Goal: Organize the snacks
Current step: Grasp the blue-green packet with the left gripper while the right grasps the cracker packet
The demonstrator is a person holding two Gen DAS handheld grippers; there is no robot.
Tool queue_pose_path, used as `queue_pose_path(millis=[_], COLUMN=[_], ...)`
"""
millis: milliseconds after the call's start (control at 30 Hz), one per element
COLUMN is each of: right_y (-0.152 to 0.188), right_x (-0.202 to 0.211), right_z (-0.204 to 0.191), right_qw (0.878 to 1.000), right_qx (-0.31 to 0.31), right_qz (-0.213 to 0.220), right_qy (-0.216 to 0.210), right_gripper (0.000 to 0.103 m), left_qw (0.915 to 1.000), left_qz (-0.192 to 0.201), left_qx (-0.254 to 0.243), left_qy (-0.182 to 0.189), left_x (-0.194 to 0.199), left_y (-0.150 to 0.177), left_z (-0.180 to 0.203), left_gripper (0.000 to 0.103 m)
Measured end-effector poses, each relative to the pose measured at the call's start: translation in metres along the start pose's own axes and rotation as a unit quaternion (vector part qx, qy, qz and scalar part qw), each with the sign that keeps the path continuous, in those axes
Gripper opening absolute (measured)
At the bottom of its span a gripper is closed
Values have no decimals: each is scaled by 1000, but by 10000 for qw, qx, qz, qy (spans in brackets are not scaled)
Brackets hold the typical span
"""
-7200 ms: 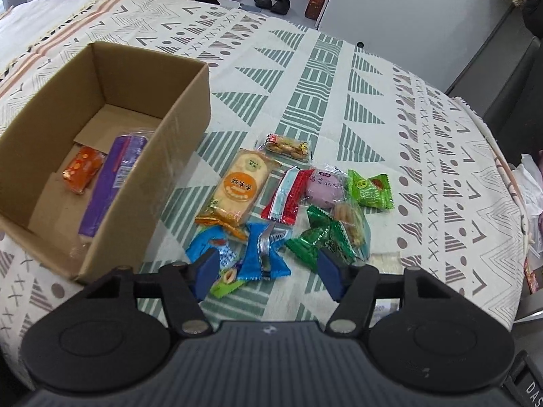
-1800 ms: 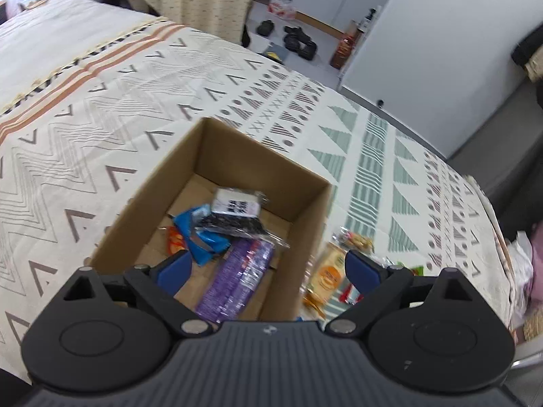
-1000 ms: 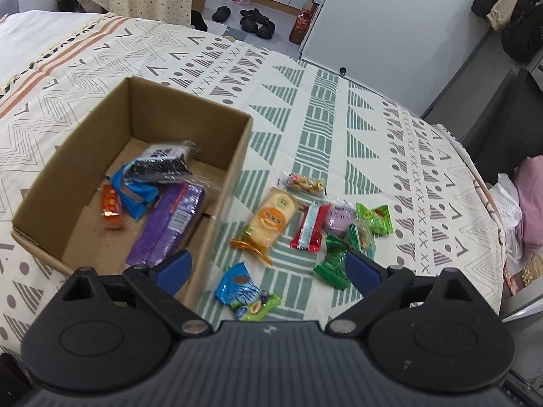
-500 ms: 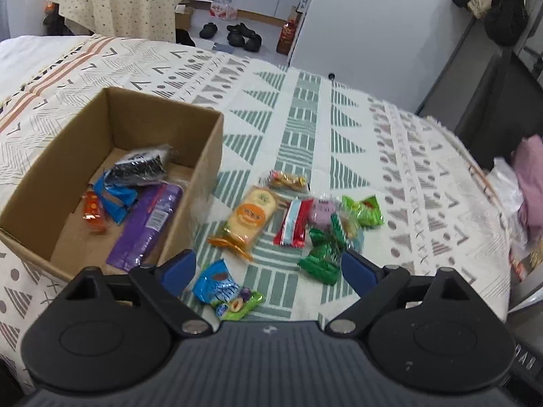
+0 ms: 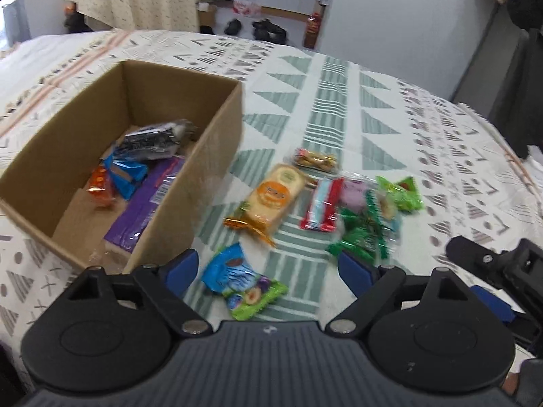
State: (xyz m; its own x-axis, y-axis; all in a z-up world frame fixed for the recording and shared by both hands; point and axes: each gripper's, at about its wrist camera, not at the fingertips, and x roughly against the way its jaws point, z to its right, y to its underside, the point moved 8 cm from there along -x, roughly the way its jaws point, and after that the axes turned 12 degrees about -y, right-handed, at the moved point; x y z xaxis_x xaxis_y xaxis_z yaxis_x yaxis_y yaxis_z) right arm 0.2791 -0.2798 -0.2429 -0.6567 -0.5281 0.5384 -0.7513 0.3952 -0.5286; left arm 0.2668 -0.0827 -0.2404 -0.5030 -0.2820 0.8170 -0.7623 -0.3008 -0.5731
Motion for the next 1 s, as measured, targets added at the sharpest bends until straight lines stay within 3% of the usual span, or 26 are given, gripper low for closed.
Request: queue_pose_path(millis=[67, 433, 500, 567, 600, 700, 767, 1000], right_y=[1, 2, 1, 0, 0, -2, -2, -4], right_x=[-5, -32, -37, -44, -47, -56, -61, -77], right_z=[1, 1, 0, -1, -2, -3, -4, -2], right_qw=[10000, 9994, 9993, 9990, 9989, 9987, 9984, 9973], right_qx=[-27, -144, -134, -168, -182, -195, -250, -485], right_qz=[-36, -226, -244, -263, -277, -301, -306, -325], right_qy=[-26, -203, -259, -319, -343, -371, -399, -450], right_gripper=[82, 82, 82, 82, 82, 82, 82, 83], left_qw=[9999, 9974, 9963, 9950, 9943, 9947, 9945, 9950], left_qz=[41, -515, -631, -797, -861, -767, -737, -624], left_qx=[81, 368, 404, 449, 463, 471, 510, 643], left_qy=[-135, -350, -426, -408, -420, -495, -546, -430], left_x=[-3, -31, -37, -44, -46, -46, -46, -43], left_y=[-2, 14, 18, 22, 23, 21, 18, 13], left_z=[-5, -9, -10, -10, -10, -10, -12, -13], left_gripper=[89, 86, 81, 67, 65, 50, 25, 22])
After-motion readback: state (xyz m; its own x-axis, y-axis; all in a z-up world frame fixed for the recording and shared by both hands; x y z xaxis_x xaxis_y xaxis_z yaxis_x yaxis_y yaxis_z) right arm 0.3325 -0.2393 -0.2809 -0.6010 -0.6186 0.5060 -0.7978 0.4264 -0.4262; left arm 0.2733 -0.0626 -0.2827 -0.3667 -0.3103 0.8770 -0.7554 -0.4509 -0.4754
